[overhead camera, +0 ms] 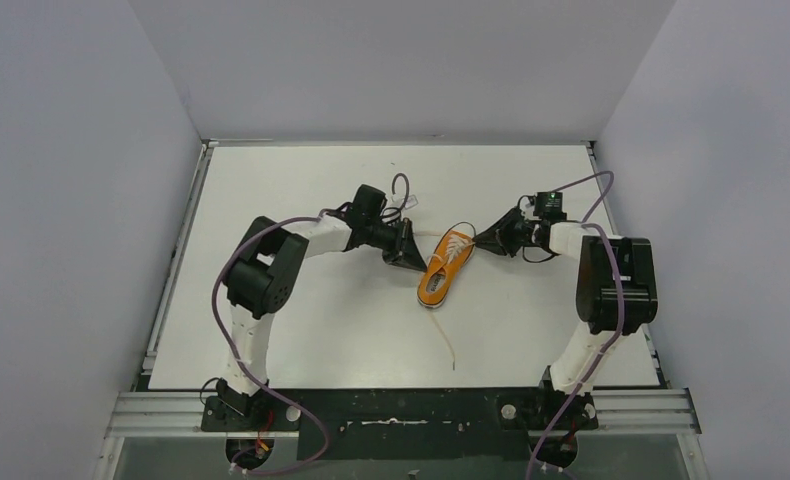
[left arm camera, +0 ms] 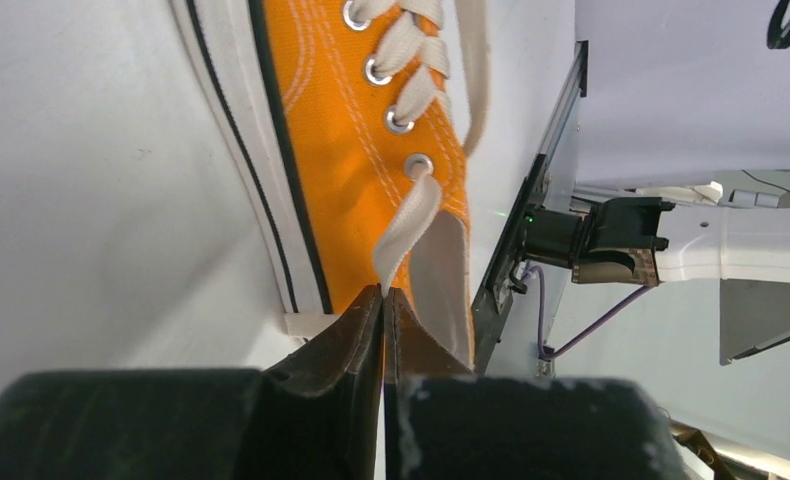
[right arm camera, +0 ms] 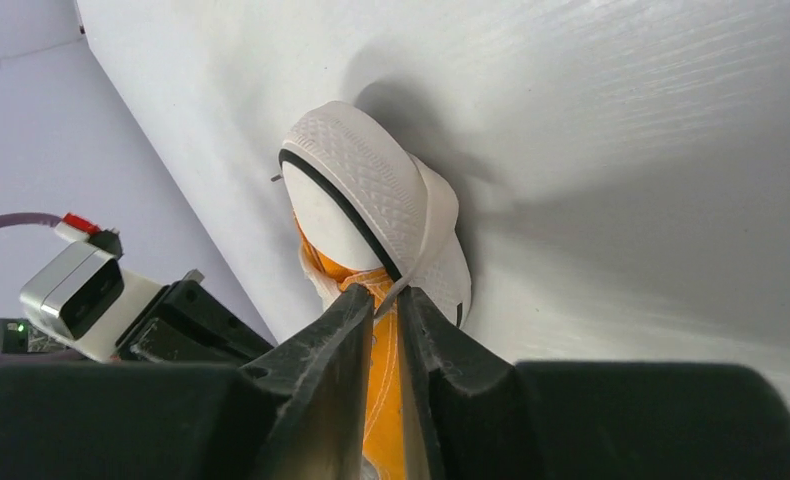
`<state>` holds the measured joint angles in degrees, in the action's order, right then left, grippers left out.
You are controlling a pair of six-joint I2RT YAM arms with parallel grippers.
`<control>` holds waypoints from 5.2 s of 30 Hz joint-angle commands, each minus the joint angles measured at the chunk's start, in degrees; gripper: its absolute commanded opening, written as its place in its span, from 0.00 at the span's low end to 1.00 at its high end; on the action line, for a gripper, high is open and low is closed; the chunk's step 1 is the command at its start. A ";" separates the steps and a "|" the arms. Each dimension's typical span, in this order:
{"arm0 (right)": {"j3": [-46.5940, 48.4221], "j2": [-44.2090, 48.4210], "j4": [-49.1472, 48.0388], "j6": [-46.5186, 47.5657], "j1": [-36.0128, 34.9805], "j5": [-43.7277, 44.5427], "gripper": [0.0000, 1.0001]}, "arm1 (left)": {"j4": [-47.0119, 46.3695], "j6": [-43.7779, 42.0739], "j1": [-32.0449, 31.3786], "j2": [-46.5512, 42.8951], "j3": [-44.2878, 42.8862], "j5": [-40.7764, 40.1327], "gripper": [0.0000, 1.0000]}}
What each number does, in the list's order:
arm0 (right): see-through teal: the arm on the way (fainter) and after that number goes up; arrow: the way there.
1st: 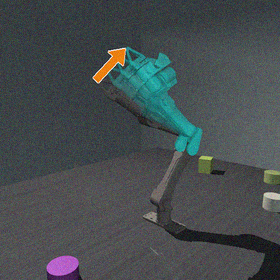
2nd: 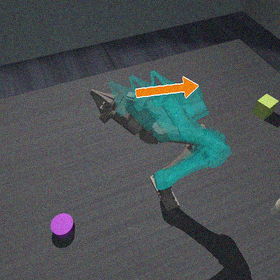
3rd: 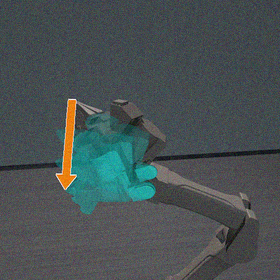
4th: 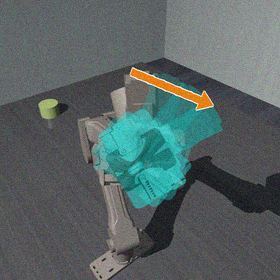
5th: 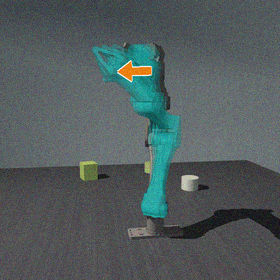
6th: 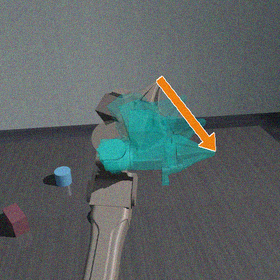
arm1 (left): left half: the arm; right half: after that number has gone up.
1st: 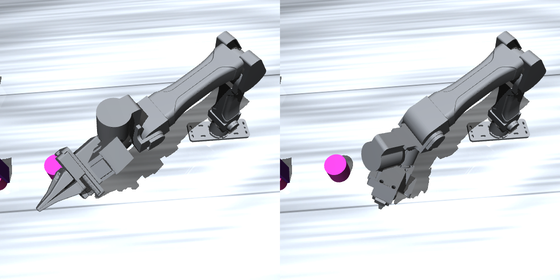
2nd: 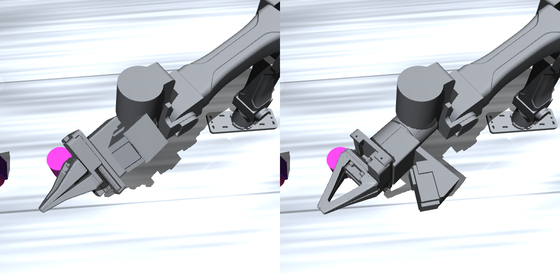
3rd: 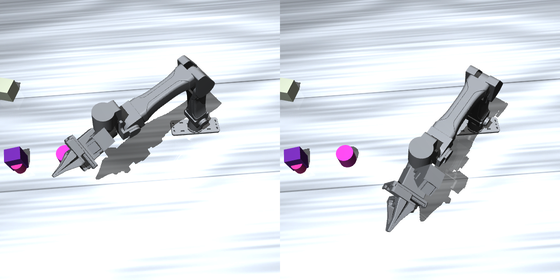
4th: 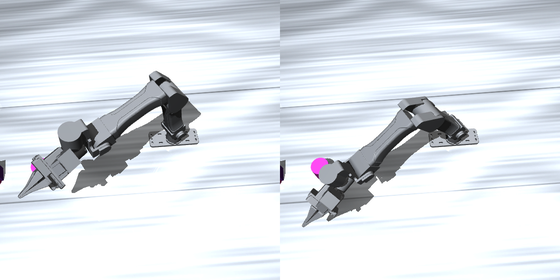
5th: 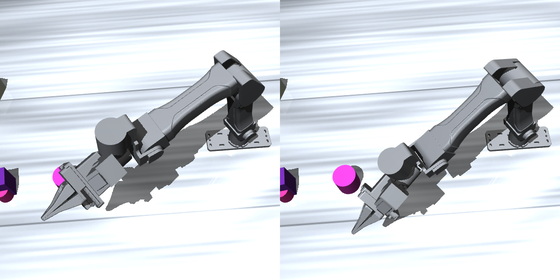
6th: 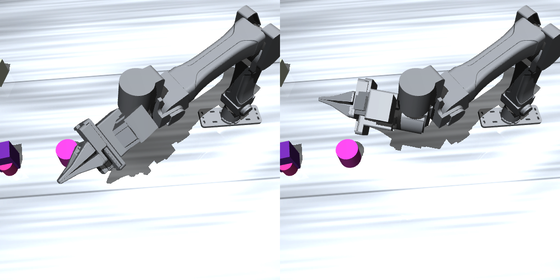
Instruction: Tie the shoes
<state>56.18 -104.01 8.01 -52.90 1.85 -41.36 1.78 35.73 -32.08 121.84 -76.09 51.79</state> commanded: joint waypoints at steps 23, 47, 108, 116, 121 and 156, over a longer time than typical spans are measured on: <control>22.91 17.58 45.28 20.95 -11.60 18.76 0.00 | 14.42 -5.25 -2.94 -15.85 -2.32 1.07 0.00; 21.65 5.86 52.72 38.22 -12.44 30.73 0.71 | 21.29 -12.45 -3.26 -14.56 0.01 -0.52 0.00; 11.83 26.03 44.90 27.39 -16.72 31.96 0.00 | -3.53 -9.22 -4.75 -1.78 6.79 7.13 0.57; 12.37 27.38 45.80 27.77 -14.71 30.17 0.00 | 1.34 -11.43 -4.34 -5.48 9.63 8.01 0.32; 15.46 28.45 47.13 26.16 -14.48 25.73 0.00 | 2.37 -11.21 -3.53 -10.18 11.56 11.40 0.17; 27.27 22.65 38.65 10.21 -15.57 10.31 0.00 | -22.01 -1.80 -4.40 -9.36 6.13 5.19 0.20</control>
<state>80.71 -80.53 51.57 -39.40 -13.54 -28.77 -15.51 35.75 -36.21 113.82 -71.26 57.58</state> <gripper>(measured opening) 0.034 0.166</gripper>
